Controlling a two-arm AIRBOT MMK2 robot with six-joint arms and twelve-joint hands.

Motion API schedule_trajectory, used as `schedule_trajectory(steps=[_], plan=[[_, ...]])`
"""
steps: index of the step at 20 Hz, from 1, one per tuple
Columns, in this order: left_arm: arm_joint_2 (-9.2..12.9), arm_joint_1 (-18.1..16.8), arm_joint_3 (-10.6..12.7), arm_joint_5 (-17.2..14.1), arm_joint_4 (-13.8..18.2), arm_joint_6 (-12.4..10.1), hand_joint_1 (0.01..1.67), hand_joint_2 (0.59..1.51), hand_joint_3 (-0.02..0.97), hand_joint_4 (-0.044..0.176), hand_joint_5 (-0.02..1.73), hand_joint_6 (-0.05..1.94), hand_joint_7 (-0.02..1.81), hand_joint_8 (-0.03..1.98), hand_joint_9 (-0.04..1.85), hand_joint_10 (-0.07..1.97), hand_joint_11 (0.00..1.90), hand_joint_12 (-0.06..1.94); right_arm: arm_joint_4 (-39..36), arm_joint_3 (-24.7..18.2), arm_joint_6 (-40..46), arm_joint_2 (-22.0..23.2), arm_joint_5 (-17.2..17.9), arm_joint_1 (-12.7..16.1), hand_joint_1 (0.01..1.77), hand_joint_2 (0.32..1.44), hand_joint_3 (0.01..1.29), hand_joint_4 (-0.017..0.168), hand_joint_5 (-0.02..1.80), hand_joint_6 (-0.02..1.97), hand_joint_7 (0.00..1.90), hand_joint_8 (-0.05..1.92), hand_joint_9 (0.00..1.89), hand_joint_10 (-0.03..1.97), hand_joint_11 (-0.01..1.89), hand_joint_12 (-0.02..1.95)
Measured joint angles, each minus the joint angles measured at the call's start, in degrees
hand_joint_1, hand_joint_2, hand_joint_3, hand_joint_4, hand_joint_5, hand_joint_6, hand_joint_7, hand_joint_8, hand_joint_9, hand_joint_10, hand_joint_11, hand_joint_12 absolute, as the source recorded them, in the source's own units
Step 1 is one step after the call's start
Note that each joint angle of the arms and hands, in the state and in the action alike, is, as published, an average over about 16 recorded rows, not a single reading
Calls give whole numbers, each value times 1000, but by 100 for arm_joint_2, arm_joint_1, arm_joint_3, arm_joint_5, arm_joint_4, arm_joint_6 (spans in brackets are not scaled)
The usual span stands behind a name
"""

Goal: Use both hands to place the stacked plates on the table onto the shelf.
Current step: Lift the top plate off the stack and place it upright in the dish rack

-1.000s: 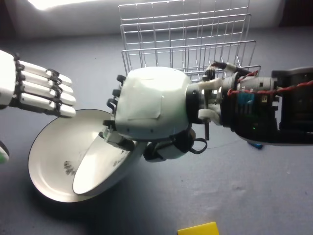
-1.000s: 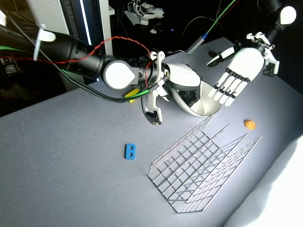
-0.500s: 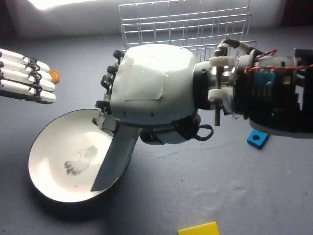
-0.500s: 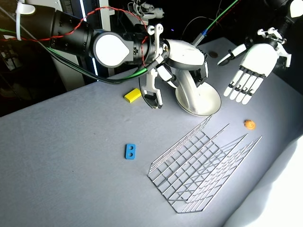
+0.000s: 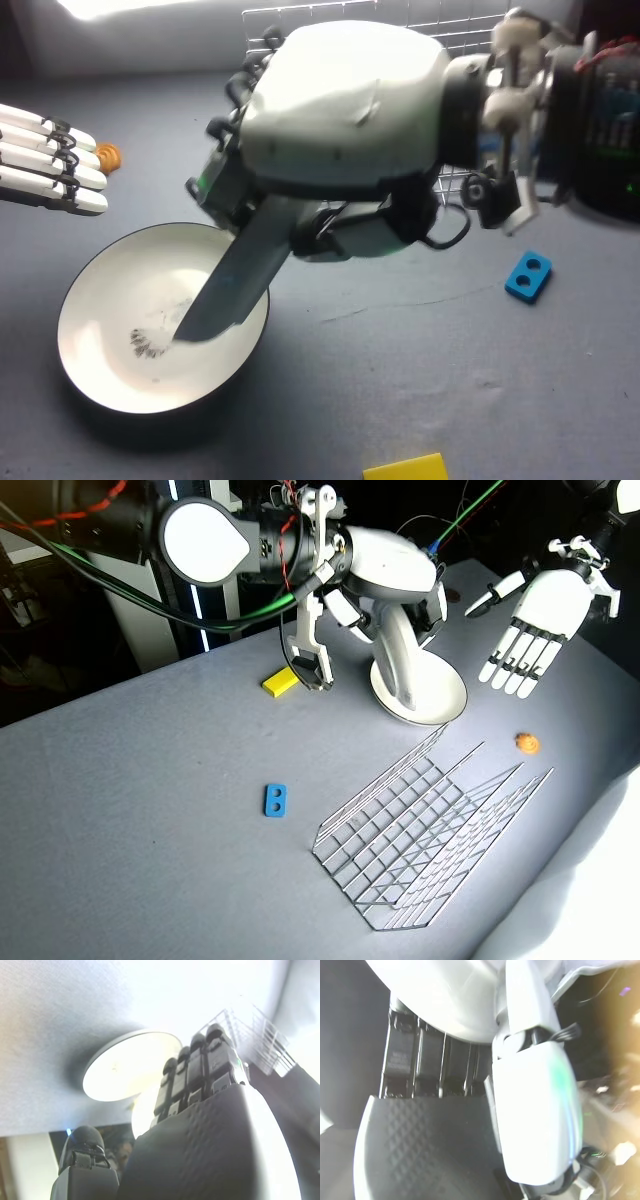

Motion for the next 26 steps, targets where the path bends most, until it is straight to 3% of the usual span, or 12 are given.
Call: schedule_trajectory(steps=[11, 18, 26], plan=[[0, 176, -29, -177, 205, 82, 13, 1075, 21, 1, 21, 8, 16, -8, 19, 11, 15, 10, -1070, 81, 3311, 551, 23, 652, 1357, 1001, 15, -7, 915, 908, 1061, 803, 1029, 1061, 853, 1239], [3, 341, -114, -255, 348, 251, 13, 1077, 21, 1, 21, 8, 16, -8, 18, 11, 15, 10, -1037, 323, 4139, 879, -45, 801, 1363, 1001, 14, -8, 912, 908, 1046, 830, 1021, 1066, 834, 1238], [3, 475, -217, -250, 453, 409, 13, 1080, 21, 1, 21, 8, 14, -8, 18, 11, 14, 10, -883, 816, 4524, 1142, -69, 846, 1370, 1001, 14, -8, 909, 907, 1053, 822, 1018, 1067, 824, 1230]])
